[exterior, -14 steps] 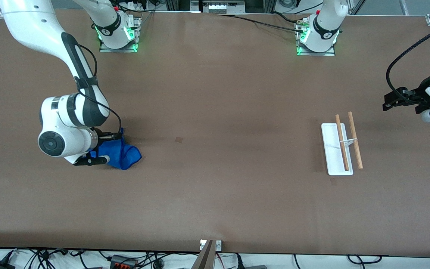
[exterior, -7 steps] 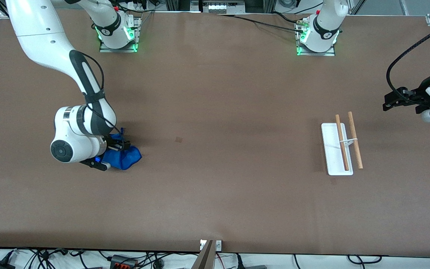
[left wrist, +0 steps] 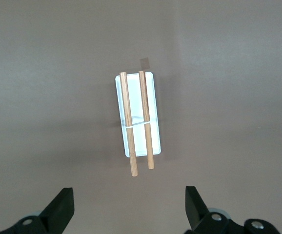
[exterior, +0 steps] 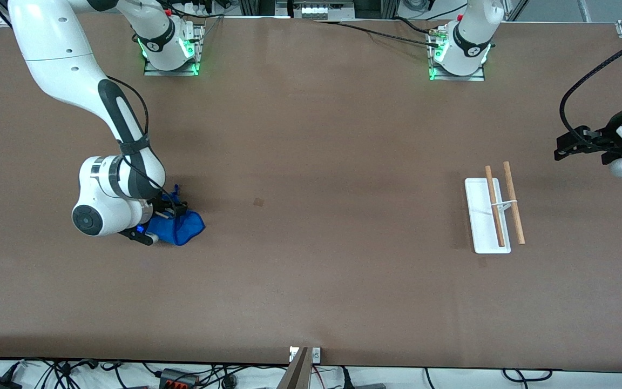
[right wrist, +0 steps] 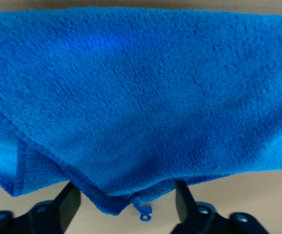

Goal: Pass towel and hang on rack
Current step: 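Reach the right gripper down to the blue towel and grasp it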

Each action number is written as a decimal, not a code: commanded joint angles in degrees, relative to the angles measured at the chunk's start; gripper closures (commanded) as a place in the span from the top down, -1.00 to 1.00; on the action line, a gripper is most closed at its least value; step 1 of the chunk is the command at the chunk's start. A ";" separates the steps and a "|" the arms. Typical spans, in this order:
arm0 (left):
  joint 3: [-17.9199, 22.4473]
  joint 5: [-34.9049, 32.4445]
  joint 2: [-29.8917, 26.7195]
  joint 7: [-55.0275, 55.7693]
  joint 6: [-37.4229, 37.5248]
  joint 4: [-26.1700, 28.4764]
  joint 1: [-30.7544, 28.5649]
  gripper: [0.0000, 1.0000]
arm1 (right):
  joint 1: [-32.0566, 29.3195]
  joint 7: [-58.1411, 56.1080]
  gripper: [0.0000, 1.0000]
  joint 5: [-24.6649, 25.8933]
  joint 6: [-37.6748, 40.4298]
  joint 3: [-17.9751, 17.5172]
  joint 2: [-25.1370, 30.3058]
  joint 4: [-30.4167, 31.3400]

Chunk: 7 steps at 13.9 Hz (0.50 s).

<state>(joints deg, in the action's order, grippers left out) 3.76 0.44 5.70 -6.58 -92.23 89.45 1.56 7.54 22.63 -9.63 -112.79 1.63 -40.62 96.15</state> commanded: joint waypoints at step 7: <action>-0.33 -0.27 0.89 -0.45 3.81 -0.59 -0.42 1.00 | -0.86 -0.56 -0.72 -0.74 1.25 -0.13 1.33 0.88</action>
<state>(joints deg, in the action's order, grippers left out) 3.76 0.44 6.50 -6.58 -89.56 89.53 1.56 7.11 22.60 -9.80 -112.43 1.64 -40.41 96.15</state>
